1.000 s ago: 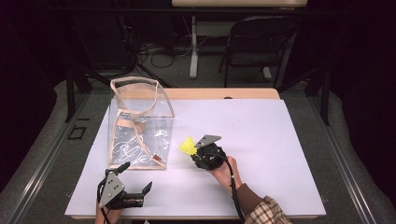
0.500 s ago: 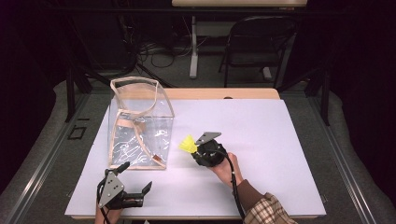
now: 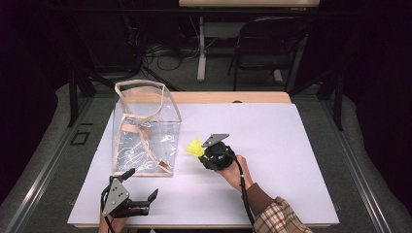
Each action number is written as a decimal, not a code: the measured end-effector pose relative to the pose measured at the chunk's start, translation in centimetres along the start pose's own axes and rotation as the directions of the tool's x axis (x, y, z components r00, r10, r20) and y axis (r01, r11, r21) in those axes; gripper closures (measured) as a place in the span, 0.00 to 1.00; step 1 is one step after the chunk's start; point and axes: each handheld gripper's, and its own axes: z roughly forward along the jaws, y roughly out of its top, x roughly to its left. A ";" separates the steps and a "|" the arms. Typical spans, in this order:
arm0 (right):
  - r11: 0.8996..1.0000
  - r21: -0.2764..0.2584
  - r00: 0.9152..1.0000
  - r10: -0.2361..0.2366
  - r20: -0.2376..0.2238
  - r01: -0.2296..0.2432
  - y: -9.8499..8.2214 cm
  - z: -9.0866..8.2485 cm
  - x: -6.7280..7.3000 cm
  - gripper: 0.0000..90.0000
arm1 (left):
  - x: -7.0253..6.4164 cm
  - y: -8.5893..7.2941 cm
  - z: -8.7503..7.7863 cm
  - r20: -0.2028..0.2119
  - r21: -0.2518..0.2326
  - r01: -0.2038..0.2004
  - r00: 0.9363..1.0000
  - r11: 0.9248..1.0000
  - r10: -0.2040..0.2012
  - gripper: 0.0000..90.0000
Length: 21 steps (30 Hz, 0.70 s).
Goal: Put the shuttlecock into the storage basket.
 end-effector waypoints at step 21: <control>1.000 -0.005 1.000 -0.024 0.008 0.024 1.7 -1.3 -0.4 0.72 | 0.0 0.0 0.0 0.000 0.001 -0.001 1.000 1.000 0.001 0.00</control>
